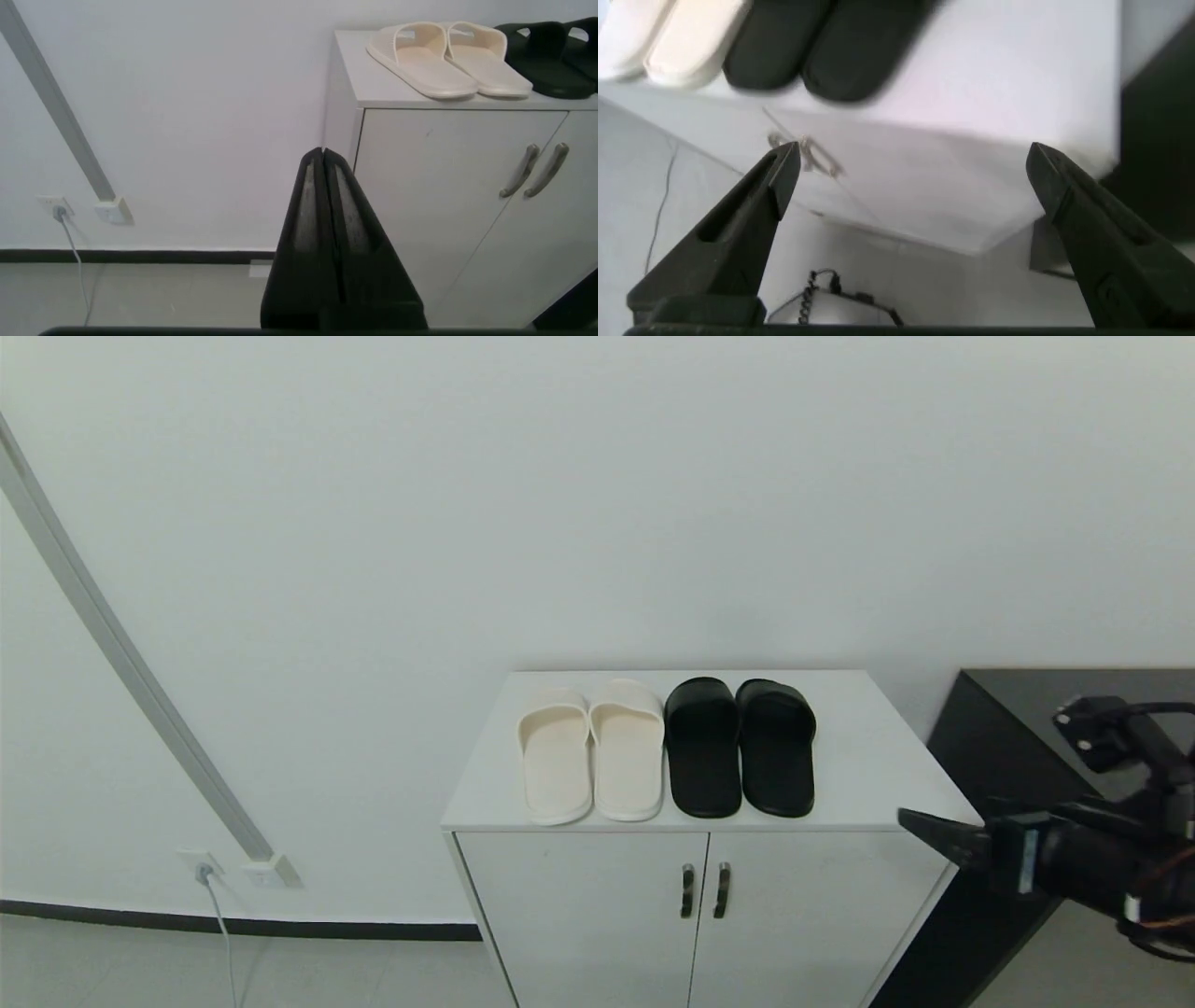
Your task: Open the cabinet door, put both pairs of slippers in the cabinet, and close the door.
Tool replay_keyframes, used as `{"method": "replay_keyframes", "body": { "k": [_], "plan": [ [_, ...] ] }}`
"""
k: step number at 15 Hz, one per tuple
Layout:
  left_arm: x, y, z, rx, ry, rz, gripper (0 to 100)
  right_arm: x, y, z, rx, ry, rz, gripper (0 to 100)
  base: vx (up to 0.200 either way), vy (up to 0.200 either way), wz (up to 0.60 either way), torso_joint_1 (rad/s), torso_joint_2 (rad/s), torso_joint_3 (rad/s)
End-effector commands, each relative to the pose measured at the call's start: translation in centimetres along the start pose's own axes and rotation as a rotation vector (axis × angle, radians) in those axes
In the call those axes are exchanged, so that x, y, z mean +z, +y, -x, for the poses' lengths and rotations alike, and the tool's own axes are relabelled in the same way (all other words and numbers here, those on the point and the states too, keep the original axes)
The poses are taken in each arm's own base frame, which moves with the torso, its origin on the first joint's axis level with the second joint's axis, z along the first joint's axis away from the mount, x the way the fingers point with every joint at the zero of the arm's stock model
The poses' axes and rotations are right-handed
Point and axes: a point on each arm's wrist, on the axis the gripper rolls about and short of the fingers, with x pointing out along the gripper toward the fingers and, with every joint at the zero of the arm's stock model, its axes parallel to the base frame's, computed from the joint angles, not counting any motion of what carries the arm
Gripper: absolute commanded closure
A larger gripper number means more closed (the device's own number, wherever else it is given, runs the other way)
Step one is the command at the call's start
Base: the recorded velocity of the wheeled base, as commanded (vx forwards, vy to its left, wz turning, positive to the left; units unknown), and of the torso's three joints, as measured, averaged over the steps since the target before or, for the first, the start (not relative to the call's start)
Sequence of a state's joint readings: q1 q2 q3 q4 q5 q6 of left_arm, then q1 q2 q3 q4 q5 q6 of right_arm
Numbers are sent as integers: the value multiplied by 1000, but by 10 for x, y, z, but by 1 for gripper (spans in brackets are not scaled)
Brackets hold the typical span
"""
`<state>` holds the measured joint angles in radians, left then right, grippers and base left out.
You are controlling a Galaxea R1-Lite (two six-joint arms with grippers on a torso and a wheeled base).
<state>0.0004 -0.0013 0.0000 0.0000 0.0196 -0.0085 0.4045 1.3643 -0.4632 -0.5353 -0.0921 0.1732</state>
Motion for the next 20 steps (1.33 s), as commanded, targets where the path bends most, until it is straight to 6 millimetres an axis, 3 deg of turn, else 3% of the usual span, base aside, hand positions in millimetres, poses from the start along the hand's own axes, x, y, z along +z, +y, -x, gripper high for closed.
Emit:
{"method": "replay_keyframes", "body": {
  "k": [1, 6, 9, 16, 20],
  "plan": [
    [0, 0, 0, 1, 1, 1, 100, 5, 41, -62, 24, 51, 7, 0, 0, 0, 0, 0, 0, 0],
    [0, 0, 0, -2, 1, -2, 100, 21, 103, -107, -45, 21, -51, 0, 0, 0, 0, 0, 0, 0],
    [0, 0, 0, 0, 1, -1, 100, 22, 120, -138, -162, -30, -52, 0, 0, 0, 0, 0, 0, 0],
    [0, 0, 0, 0, 1, 1, 100, 12, 120, -210, -297, -129, -41, 0, 0, 0, 0, 0, 0, 0],
    [0, 0, 0, 0, 0, 2, 100, 17, 112, -235, -324, -162, -17, 0, 0, 0, 0, 0, 0, 0]
  ]
}}
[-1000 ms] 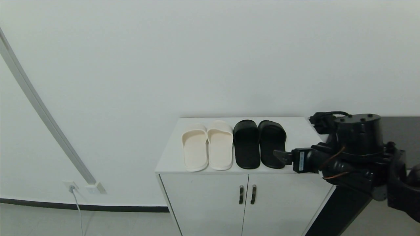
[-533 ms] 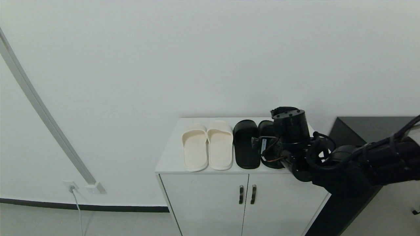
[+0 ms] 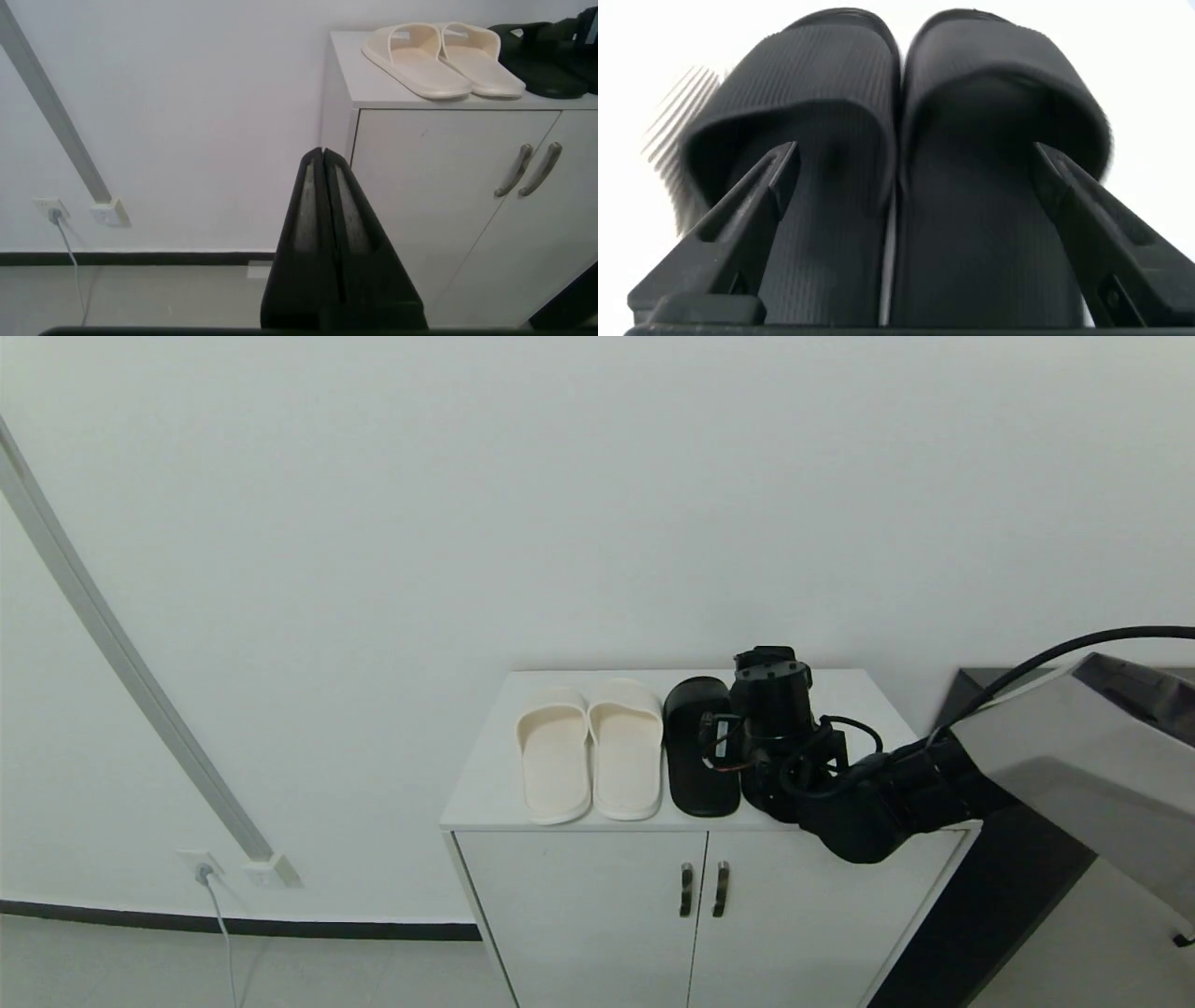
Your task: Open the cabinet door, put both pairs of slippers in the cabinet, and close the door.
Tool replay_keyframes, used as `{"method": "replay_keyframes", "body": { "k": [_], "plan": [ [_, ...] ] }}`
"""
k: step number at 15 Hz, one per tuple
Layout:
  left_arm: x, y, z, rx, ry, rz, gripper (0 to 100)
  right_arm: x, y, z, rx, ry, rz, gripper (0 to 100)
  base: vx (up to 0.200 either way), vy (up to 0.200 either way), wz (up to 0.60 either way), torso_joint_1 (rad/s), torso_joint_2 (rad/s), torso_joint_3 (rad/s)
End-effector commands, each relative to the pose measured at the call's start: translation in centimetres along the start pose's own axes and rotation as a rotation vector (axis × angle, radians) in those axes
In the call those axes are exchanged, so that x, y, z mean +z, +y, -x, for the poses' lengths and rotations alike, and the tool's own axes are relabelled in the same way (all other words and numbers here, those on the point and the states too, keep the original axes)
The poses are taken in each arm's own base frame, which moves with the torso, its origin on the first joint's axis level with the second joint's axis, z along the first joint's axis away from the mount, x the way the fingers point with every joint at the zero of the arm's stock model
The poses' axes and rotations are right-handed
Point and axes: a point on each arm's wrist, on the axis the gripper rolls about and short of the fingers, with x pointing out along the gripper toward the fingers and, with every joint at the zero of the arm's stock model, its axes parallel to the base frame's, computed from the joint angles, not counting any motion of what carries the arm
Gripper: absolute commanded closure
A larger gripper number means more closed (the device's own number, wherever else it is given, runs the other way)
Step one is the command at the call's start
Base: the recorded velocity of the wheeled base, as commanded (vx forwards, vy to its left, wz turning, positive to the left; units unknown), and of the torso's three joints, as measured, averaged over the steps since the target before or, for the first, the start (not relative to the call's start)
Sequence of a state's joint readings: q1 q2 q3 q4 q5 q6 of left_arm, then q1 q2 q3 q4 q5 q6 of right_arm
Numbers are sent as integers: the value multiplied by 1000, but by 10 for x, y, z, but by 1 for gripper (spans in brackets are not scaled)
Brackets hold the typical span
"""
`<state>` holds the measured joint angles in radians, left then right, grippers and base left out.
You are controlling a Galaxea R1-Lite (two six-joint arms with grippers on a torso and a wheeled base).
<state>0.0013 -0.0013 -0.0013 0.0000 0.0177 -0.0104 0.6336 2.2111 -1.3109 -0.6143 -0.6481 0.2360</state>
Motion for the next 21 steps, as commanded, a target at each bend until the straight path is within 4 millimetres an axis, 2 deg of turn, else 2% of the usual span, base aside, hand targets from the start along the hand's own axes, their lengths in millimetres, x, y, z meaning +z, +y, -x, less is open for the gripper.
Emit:
{"method": "replay_keyframes", "body": {
  "k": [1, 4, 10, 11, 17, 19, 21],
  "plan": [
    [0, 0, 0, 1, 3, 2, 100, -7, 1, -19, -14, -2, 5, 0, 0, 0, 0, 0, 0, 0],
    [0, 0, 0, 1, 1, 2, 100, -9, 3, -33, -24, -15, 15, 0, 0, 0, 0, 0, 0, 0],
    [0, 0, 0, 1, 1, 2, 100, -10, 6, -45, -30, -33, 18, 0, 0, 0, 0, 0, 0, 0],
    [0, 0, 0, 1, 1, 2, 100, -11, 6, -45, -30, -31, 19, 100, 0, 0, 0, 0, 0, 0],
    [0, 0, 0, 1, 3, 5, 100, -4, 2, -40, -34, -34, 18, 100, 0, 0, 0, 0, 0, 0],
    [0, 0, 0, 1, 1, 5, 100, 9, -2, -26, -26, -44, 24, 100, 0, 0, 0, 0, 0, 0],
    [0, 0, 0, 1, 3, 5, 100, 29, -11, -1, -5, -60, 29, 100, 0, 0, 0, 0, 0, 0]
  ]
}}
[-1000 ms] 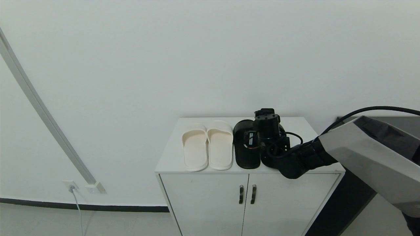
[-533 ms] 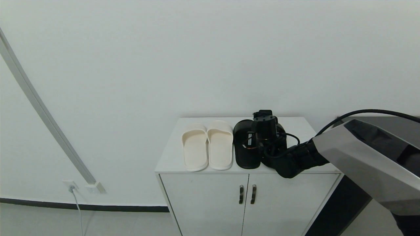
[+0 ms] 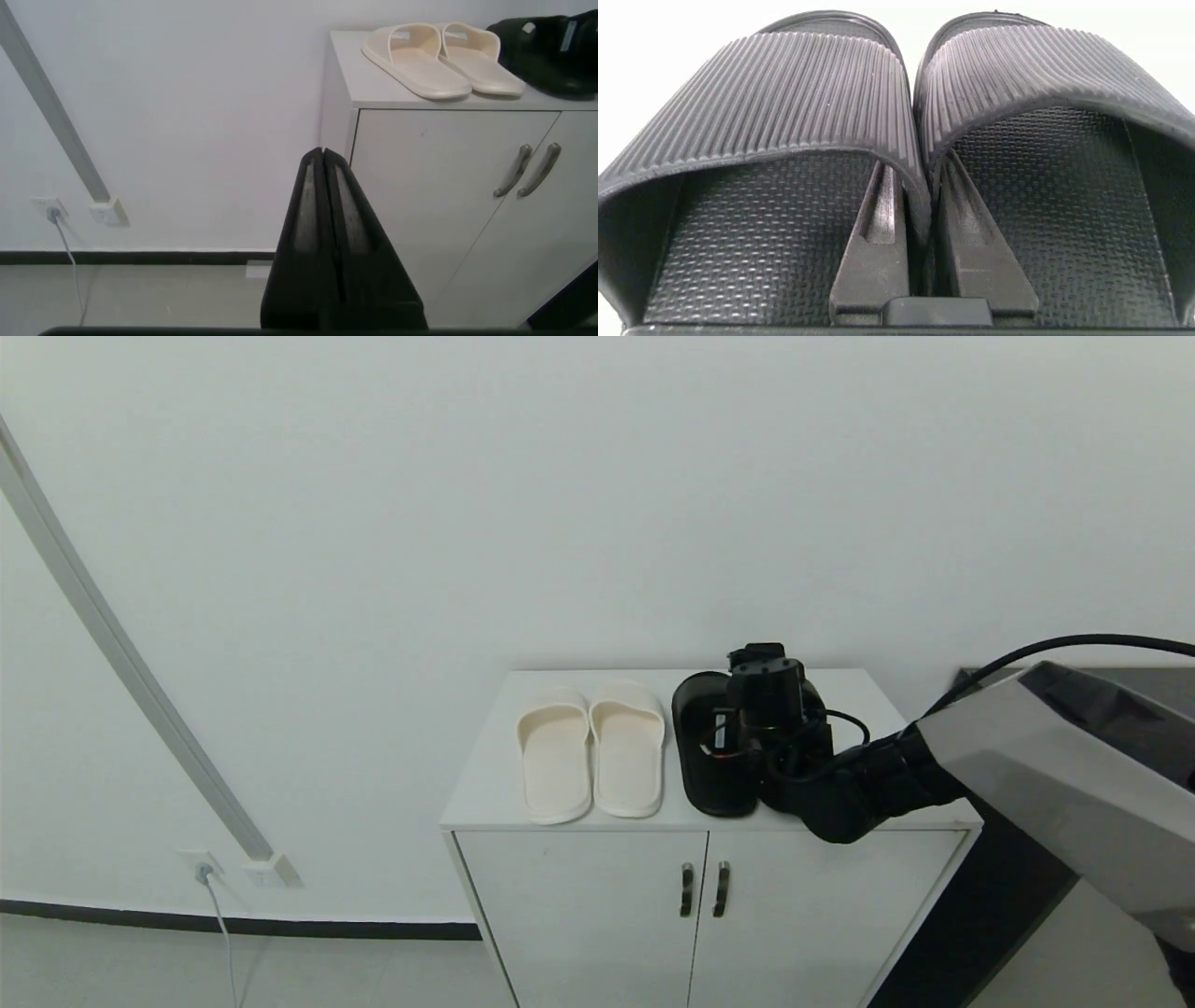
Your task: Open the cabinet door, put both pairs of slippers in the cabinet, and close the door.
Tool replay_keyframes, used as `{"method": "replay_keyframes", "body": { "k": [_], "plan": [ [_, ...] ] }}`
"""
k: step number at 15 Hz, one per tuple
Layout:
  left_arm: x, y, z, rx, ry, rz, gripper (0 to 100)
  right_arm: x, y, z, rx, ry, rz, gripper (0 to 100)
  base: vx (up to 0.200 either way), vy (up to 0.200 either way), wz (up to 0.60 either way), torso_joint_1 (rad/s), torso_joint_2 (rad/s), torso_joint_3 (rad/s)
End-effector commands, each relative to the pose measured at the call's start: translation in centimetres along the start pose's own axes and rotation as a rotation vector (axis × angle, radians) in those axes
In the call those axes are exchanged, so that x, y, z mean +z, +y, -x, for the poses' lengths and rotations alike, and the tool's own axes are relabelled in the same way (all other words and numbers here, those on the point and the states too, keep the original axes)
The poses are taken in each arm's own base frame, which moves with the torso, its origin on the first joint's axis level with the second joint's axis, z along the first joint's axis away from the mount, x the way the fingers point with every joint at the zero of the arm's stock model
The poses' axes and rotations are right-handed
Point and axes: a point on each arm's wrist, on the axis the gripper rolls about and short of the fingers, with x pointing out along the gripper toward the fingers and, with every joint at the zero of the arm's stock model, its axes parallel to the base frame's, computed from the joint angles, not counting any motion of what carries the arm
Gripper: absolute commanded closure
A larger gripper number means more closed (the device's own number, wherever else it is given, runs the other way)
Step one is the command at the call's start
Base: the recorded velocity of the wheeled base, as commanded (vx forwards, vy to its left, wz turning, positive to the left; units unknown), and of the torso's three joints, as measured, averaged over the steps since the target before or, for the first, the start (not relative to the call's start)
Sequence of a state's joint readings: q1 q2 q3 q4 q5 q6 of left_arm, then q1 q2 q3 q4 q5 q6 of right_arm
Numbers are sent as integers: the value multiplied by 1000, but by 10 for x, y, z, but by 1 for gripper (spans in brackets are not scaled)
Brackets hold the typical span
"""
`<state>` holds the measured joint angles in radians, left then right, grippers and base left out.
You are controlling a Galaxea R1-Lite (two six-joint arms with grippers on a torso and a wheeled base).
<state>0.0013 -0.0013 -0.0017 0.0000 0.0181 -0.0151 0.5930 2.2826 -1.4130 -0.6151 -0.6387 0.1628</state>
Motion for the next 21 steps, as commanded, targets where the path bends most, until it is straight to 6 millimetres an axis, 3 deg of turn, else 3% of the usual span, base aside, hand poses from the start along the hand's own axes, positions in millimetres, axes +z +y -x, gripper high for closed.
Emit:
{"method": "replay_keyframes", "body": {
  "k": [1, 3, 4, 5, 6, 9, 13, 16, 21],
  "plan": [
    [0, 0, 0, 1, 1, 0, 100, 38, -16, 43, 56, -38, -7, 100, 0, 0, 0, 0, 0, 0],
    [0, 0, 0, 1, 1, 0, 100, 48, -30, 87, 201, -20, 27, 100, 0, 0, 0, 0, 0, 0],
    [0, 0, 0, 1, 1, 0, 100, 48, -33, 97, 237, -11, 37, 100, 0, 0, 0, 0, 0, 0],
    [0, 0, 0, 1, 1, 0, 100, 48, -44, 132, 375, 8, 72, 100, 0, 0, 0, 0, 0, 0],
    [0, 0, 0, 1, 1, -1, 100, 49, -53, 151, 475, 15, 94, 100, 0, 0, 0, 0, 0, 0],
    [0, 0, 0, 1, 1, -1, 100, 44, -76, 186, 726, 32, 160, 100, 0, 0, 0, 0, 0, 0],
    [0, 0, 0, 1, 1, -1, 100, 31, -92, 205, 898, 46, 247, 100, 0, 0, 0, 0, 0, 0],
    [0, 0, 0, -1, 1, -1, 100, 25, -98, 206, 919, 14, 359, 100, 0, 0, 0, 0, 0, 0],
    [0, 0, 0, -1, 3, -1, 100, 24, -97, 208, 965, 17, 355, 100, 0, 0, 0, 0, 0, 0]
  ]
}}
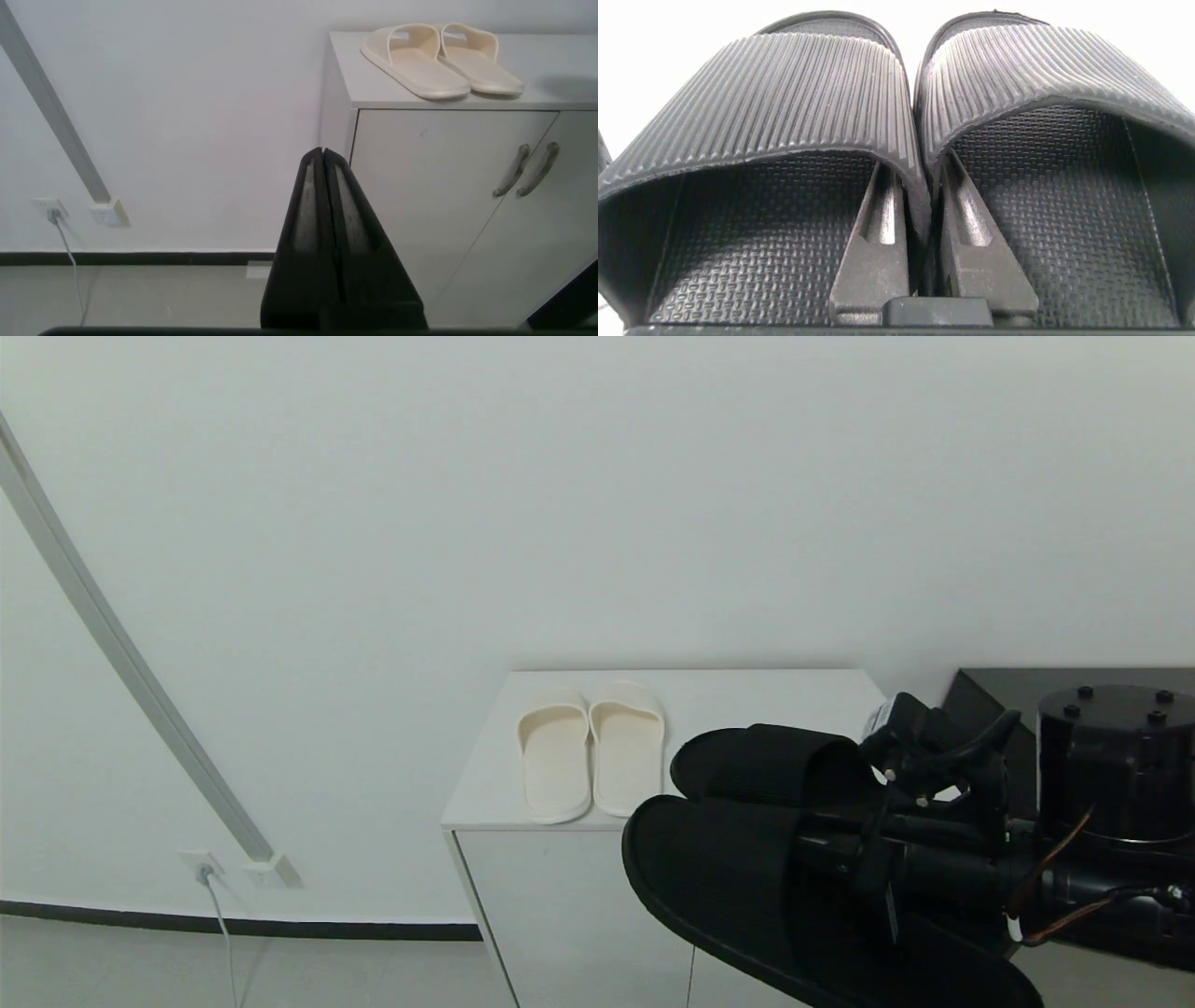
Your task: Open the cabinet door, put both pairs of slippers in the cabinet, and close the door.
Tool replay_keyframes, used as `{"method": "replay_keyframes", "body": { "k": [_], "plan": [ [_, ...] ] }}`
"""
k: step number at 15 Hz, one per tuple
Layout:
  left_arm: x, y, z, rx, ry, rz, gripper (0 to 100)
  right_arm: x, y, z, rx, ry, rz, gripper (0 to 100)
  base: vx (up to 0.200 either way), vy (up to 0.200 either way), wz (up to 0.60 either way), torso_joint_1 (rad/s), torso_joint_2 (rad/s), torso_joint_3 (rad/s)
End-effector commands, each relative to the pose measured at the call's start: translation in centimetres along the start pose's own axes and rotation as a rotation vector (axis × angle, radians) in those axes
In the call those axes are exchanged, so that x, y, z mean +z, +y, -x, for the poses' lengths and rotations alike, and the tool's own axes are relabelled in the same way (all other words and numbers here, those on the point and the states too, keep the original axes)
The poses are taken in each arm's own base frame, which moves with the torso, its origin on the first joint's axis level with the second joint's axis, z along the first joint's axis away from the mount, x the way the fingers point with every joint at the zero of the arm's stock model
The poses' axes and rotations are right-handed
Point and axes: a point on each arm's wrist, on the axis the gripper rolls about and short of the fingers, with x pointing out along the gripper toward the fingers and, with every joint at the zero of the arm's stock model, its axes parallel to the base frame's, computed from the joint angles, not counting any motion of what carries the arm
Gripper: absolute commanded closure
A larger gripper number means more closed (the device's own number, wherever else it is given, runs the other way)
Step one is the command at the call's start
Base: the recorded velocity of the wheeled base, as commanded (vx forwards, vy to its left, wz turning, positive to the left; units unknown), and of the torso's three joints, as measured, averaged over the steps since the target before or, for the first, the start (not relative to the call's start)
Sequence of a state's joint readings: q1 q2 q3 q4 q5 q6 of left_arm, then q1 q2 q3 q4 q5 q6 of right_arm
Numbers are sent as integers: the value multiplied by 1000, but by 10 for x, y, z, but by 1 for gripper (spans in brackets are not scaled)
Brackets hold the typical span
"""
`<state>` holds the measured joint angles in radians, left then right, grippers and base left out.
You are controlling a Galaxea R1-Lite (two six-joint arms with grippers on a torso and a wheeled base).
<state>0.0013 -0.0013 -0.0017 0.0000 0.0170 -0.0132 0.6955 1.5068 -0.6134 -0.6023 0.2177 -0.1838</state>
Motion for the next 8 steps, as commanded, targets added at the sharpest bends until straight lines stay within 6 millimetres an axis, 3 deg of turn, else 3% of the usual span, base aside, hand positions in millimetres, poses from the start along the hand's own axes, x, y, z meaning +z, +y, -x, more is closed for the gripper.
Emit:
{"method": "replay_keyframes", "body": {
  "k": [1, 2, 8],
  "plan": [
    [0, 0, 0, 2, 1, 1, 100, 1, 2, -1, 11, -3, -6, 100, 0, 0, 0, 0, 0, 0],
    [0, 0, 0, 0, 1, 1, 100, 0, 4, -1, 25, 0, -13, 100, 0, 0, 0, 0, 0, 0],
    [0, 0, 0, 0, 1, 1, 100, 0, 5, -2, 35, 2, -28, 100, -200, 0, 0, 1, 5, 3]
  ]
}}
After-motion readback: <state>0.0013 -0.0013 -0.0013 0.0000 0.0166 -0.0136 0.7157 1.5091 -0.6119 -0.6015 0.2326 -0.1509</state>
